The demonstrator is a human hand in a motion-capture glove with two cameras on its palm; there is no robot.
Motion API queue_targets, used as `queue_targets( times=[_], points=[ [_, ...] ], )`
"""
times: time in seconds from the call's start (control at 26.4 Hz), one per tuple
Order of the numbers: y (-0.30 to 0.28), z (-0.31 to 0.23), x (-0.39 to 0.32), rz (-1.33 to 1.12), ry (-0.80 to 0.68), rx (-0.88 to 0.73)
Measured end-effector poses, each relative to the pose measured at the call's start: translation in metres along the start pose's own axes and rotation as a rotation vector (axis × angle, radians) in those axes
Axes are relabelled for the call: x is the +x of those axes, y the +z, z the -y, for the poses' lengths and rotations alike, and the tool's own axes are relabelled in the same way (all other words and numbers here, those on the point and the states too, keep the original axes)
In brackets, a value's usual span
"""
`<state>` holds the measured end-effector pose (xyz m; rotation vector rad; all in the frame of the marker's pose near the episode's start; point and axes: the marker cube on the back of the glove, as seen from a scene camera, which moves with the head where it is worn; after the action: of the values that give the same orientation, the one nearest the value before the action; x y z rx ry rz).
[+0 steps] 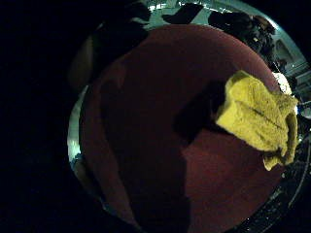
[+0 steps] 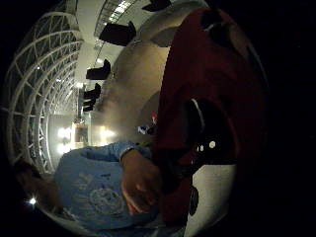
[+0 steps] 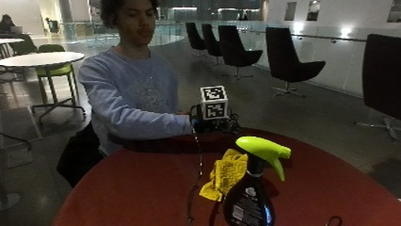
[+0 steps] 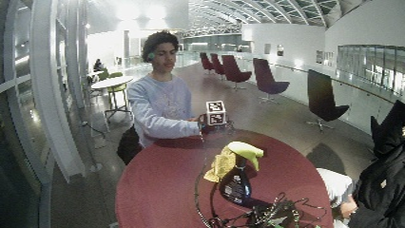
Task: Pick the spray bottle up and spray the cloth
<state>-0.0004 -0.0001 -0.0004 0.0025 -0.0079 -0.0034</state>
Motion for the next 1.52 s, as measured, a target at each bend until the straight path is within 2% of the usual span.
queue_targets(
  times=[0.49,0.76,1.06,1.33,1.52],
  points=[
    [-0.004,-0.002,-0.003,0.037,-0.022,0.030],
    [-0.017,-0.021,0.013,0.023,-0.022,0.037],
    [-0.041,-0.090,0.044,0.016,0.010,0.066],
    [-0.054,-0.164,0.095,-0.030,0.144,0.113],
    [-0.070,-0.191,0.129,0.069,0.240,0.226]
  ],
)
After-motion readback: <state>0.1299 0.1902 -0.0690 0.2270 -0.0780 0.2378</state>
